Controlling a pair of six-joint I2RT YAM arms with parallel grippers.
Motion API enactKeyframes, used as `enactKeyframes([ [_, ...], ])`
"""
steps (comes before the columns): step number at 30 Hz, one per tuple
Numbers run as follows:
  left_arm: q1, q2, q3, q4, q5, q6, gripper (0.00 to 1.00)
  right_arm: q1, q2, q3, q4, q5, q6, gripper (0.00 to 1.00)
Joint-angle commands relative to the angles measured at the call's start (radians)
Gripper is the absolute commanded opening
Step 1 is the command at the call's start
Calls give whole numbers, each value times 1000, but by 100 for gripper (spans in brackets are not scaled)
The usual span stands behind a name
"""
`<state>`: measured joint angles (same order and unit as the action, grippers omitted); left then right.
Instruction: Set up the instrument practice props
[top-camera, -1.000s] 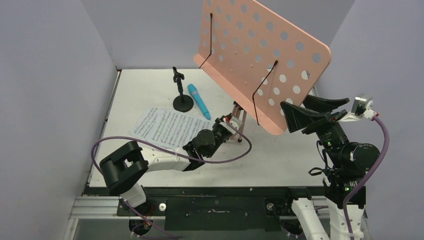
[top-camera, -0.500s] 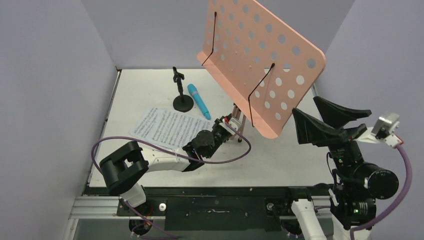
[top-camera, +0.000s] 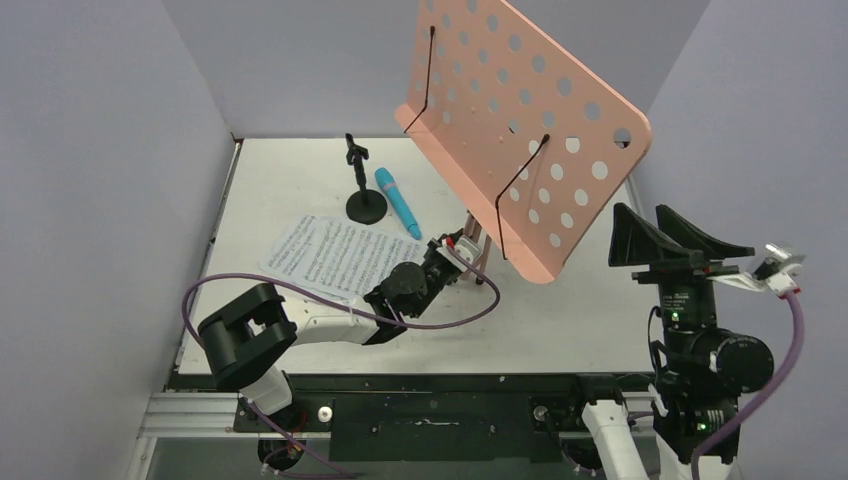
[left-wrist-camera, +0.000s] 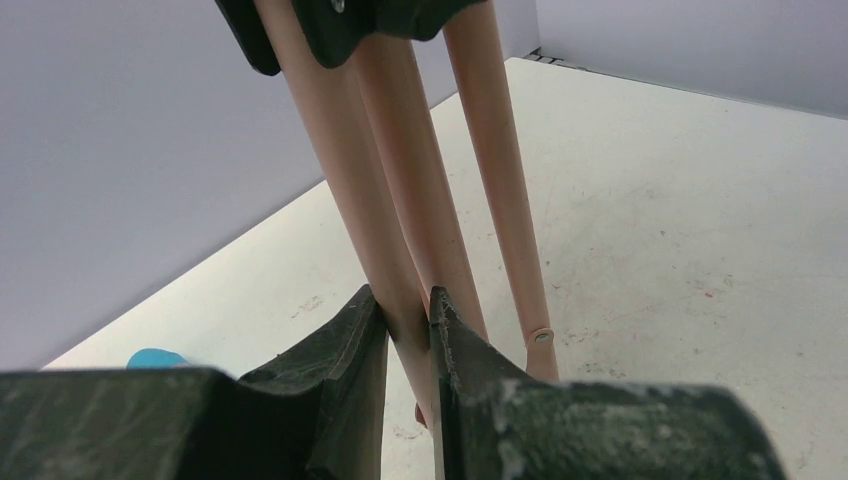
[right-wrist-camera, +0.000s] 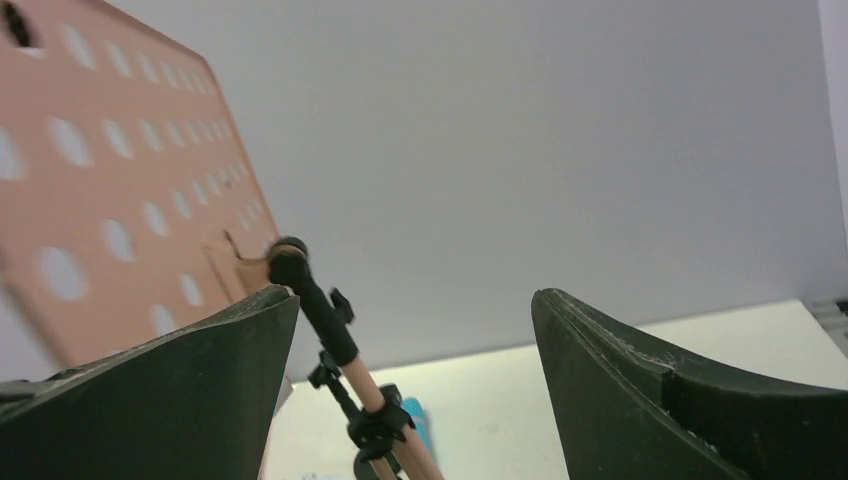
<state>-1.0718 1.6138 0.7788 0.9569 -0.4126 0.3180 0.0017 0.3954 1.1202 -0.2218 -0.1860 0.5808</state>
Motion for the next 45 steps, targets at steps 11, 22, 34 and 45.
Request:
enactKeyframes([
  [11, 4, -35, -63, -70, 29, -8, 0, 0, 208, -291, 112, -259, 33, 90],
  [22, 3, -44, -69, -73, 48, -12, 0, 1, 356, -357, 278, -343, -35, 90],
  [34, 5, -77, -71, -90, 108, -49, 0, 23, 416, -324, 586, -711, -102, 90],
  [45, 10, -98, -4, -207, 202, -88, 0, 105, 486, -301, 606, -829, -136, 97],
])
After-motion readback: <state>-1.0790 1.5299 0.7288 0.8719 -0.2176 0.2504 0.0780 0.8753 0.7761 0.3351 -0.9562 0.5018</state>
